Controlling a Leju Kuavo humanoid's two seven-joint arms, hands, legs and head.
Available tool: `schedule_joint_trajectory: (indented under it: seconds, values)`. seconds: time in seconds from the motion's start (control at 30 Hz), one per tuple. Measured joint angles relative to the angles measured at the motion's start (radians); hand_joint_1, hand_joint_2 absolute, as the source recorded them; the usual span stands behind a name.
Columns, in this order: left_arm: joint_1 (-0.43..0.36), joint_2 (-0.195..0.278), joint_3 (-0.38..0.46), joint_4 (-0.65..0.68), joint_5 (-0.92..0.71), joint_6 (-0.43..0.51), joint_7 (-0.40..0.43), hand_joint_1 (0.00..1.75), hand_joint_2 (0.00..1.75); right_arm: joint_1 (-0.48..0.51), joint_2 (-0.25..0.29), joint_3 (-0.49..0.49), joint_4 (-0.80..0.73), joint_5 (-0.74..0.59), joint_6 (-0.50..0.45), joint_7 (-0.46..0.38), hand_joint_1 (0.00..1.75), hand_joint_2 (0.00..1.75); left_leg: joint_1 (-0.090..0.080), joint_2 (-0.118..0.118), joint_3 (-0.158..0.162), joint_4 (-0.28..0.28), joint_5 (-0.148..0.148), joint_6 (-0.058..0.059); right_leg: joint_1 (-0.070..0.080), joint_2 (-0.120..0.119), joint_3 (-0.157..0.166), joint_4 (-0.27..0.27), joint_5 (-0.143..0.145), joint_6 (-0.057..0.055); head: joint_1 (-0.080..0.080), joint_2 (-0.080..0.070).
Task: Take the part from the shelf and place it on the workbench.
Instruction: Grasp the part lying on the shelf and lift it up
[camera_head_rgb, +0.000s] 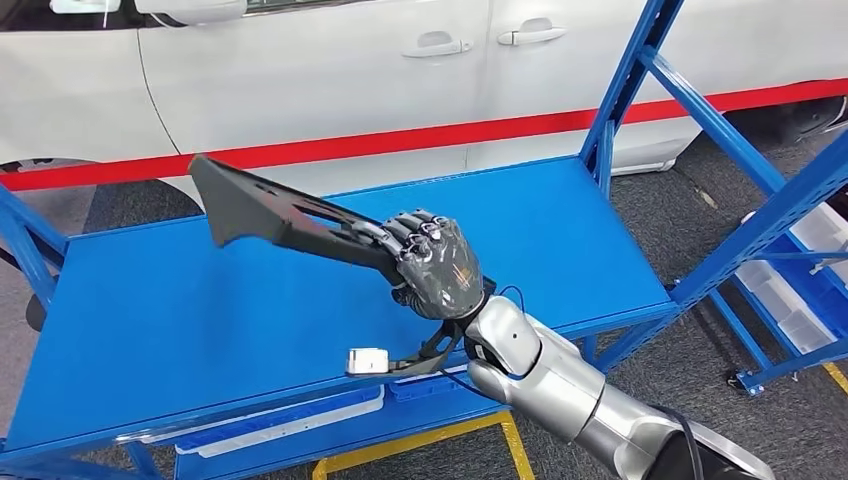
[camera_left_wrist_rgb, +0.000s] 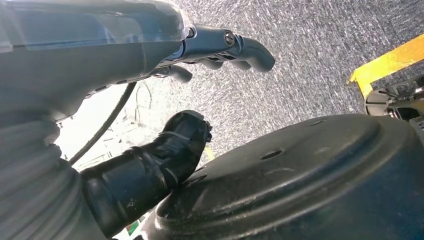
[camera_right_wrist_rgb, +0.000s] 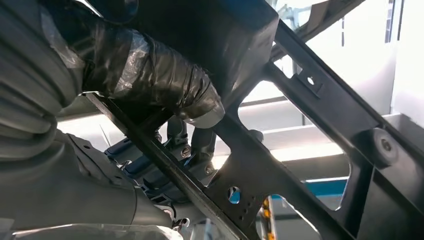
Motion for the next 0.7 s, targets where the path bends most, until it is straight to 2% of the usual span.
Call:
schedule_joint_trajectory:
  seconds: [0.03,0.07,0.1,0.13,0.2,0.27,0.3,0.33,0.4,0.43,0.47,0.5,0.53,0.6,0.63,0.67,0.7]
  values:
    - [0.0,0.0,0.0,0.0,-0.003,0.0,0.001,0.0,1.75,0.005,-0.004,-0.003,-0.003,0.006,-0.005,-0.002,1.75,1.75,0.005,-0.001,-0.003,0.008,-0.004,-0.006,-0.007,-0.001,0.026,-0.054,0.037,0.007,0.0,0.0]
    - [0.0,0.001,0.0,0.0,-0.005,0.001,0.002,0.0,1.75,0.009,-0.008,-0.006,-0.006,0.009,-0.009,-0.004,1.75,1.75,0.009,-0.002,-0.007,0.018,-0.009,-0.015,-0.012,-0.002,0.057,-0.117,0.062,0.014,0.0,0.0]
    - [-0.001,0.001,-0.001,0.001,-0.007,0.001,0.002,0.0,1.75,0.013,-0.01,-0.009,-0.01,0.009,-0.013,-0.007,1.75,1.75,0.01,-0.004,-0.013,0.029,-0.013,-0.025,-0.012,0.001,0.08,-0.165,0.084,0.016,0.0,0.0]
    - [-0.001,0.002,-0.001,0.001,-0.009,0.002,0.003,0.0,1.75,0.016,-0.012,-0.01,-0.015,0.009,-0.017,-0.009,1.75,1.75,0.009,-0.006,-0.018,0.039,-0.015,-0.034,-0.013,0.004,0.091,-0.193,0.09,0.013,0.0,0.0]
    - [-0.001,0.003,-0.003,0.002,-0.014,0.002,0.003,0.0,1.75,0.024,-0.015,-0.011,-0.027,0.007,-0.02,-0.014,1.75,1.75,0.004,-0.009,-0.027,0.048,-0.011,-0.05,-0.008,0.011,0.082,-0.189,0.091,-0.006,0.0,0.0]
    - [0.0,0.004,-0.006,0.003,-0.021,0.003,0.003,0.0,1.75,0.03,-0.017,-0.011,-0.038,0.002,-0.02,-0.019,1.75,1.75,0.007,-0.01,-0.038,0.055,-0.016,-0.059,-0.008,0.009,0.069,-0.188,0.095,-0.027,0.0,0.0]
    - [0.0,0.004,-0.008,0.003,-0.024,0.003,0.003,0.0,1.75,0.032,-0.018,-0.011,-0.044,-0.003,-0.019,-0.021,1.75,1.75,0.009,-0.007,-0.048,0.073,-0.036,-0.061,-0.008,0.008,0.062,-0.19,0.101,-0.037,0.0,0.0]
    - [0.0,0.004,-0.009,0.003,-0.028,0.002,0.003,0.0,1.75,0.035,-0.02,-0.011,-0.05,-0.008,-0.019,-0.024,1.75,1.75,0.009,-0.004,-0.064,0.111,-0.07,-0.062,-0.006,0.006,0.054,-0.191,0.108,-0.047,-0.001,0.0]
    - [-0.001,0.005,-0.012,0.003,-0.034,0.002,0.003,0.0,1.75,0.043,-0.022,-0.011,-0.065,-0.018,-0.018,-0.029,1.75,1.75,0.005,-0.001,-0.104,0.236,-0.158,-0.059,0.004,0.002,0.036,-0.191,0.121,-0.063,-0.001,0.0]
    - [-0.001,0.005,-0.013,0.003,-0.036,0.002,0.003,0.0,1.75,0.049,-0.023,-0.011,-0.071,-0.022,-0.018,-0.031,1.75,1.75,0.002,-0.001,-0.117,0.292,-0.187,-0.057,0.01,-0.001,0.027,-0.191,0.127,-0.068,-0.001,0.0]
    - [-0.002,0.004,-0.014,0.003,-0.037,0.002,0.003,0.0,1.75,0.054,-0.024,-0.011,-0.078,-0.024,-0.018,-0.034,1.75,1.75,-0.001,-0.001,-0.117,0.321,-0.196,-0.053,0.016,-0.002,0.019,-0.191,0.133,-0.071,-0.001,0.0]
    - [-0.002,0.004,-0.016,0.003,-0.038,0.002,0.003,0.0,1.75,0.059,-0.026,-0.011,-0.085,-0.026,-0.019,-0.035,1.75,1.75,-0.004,-0.001,-0.099,0.314,-0.186,-0.047,0.022,-0.003,0.012,-0.19,0.139,-0.073,-0.001,0.0]
    - [-0.002,0.004,-0.017,0.003,-0.038,0.002,0.003,0.0,1.75,0.063,-0.028,-0.011,-0.094,-0.028,-0.02,-0.038,1.75,1.75,-0.008,-0.001,-0.063,0.272,-0.163,-0.038,0.027,-0.003,0.006,-0.19,0.145,-0.074,-0.001,0.0]
    - [-0.003,0.004,-0.02,0.003,-0.039,0.002,0.003,0.0,1.75,0.067,-0.031,-0.011,-0.118,-0.029,-0.022,-0.041,1.75,1.75,-0.02,-0.001,0.031,0.136,-0.125,-0.014,0.033,-0.003,-0.003,-0.19,0.157,-0.073,0.0,0.0]
    - [-0.003,0.004,-0.021,0.003,-0.039,0.003,0.003,0.0,1.75,0.069,-0.033,-0.011,-0.129,-0.03,-0.023,-0.042,1.75,1.75,-0.026,-0.001,0.065,0.081,-0.116,-0.006,0.034,-0.004,-0.006,-0.191,0.163,-0.07,0.0,0.0]
    - [-0.003,0.004,-0.023,0.003,-0.039,0.003,0.003,0.0,1.75,0.071,-0.034,-0.011,-0.139,-0.03,-0.023,-0.044,1.75,1.75,-0.031,-0.001,0.081,0.048,-0.115,-0.001,0.033,-0.005,-0.007,-0.192,0.17,-0.065,0.0,0.0]
    - [-0.004,0.004,-0.025,0.003,-0.039,0.003,0.002,0.0,1.75,0.073,-0.035,-0.011,-0.149,-0.029,-0.025,-0.045,1.75,1.75,-0.034,-0.001,0.083,0.036,-0.113,-0.001,0.032,-0.006,-0.008,-0.195,0.177,-0.059,0.0,0.0]
